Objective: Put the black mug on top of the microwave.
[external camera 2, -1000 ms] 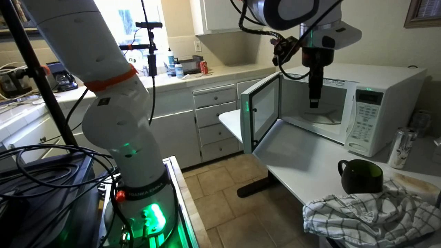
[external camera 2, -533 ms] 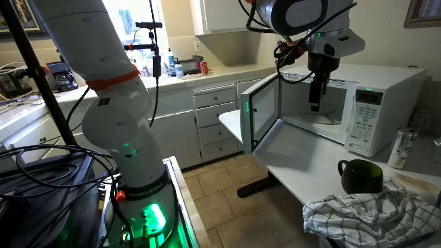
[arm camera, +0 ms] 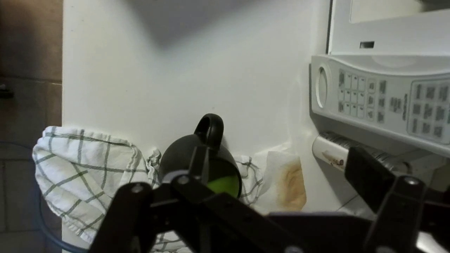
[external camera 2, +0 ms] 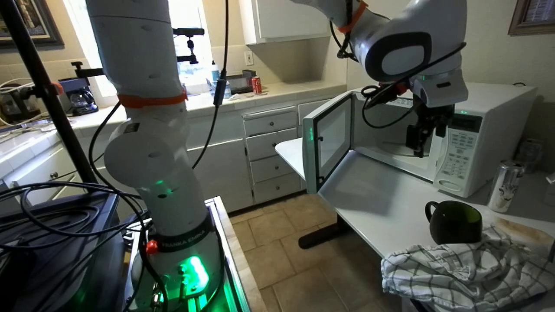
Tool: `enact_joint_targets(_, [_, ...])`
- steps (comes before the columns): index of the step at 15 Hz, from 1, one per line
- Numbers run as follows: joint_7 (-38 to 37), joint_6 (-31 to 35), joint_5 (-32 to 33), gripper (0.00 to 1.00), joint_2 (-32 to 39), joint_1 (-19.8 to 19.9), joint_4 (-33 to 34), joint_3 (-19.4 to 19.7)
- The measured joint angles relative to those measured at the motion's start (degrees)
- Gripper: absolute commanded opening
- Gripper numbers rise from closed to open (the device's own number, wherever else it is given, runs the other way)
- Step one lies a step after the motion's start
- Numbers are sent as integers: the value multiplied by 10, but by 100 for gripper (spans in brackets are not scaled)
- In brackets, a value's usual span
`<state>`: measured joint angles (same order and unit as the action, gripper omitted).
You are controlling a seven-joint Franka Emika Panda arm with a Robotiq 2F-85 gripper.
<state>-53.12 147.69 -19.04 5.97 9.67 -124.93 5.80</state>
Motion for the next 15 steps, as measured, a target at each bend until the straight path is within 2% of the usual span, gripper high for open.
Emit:
enact_joint_targets(3, [-82, 47, 3, 100, 74, -7, 25, 10])
enact_joint_targets(5, [-83, 52, 3, 100, 94, -10, 32, 13])
enact_joint_targets(10, [-85, 51, 5, 100, 90, -14, 35, 19])
enact_joint_targets(15, [-115, 53, 9, 100, 134, -30, 45, 31])
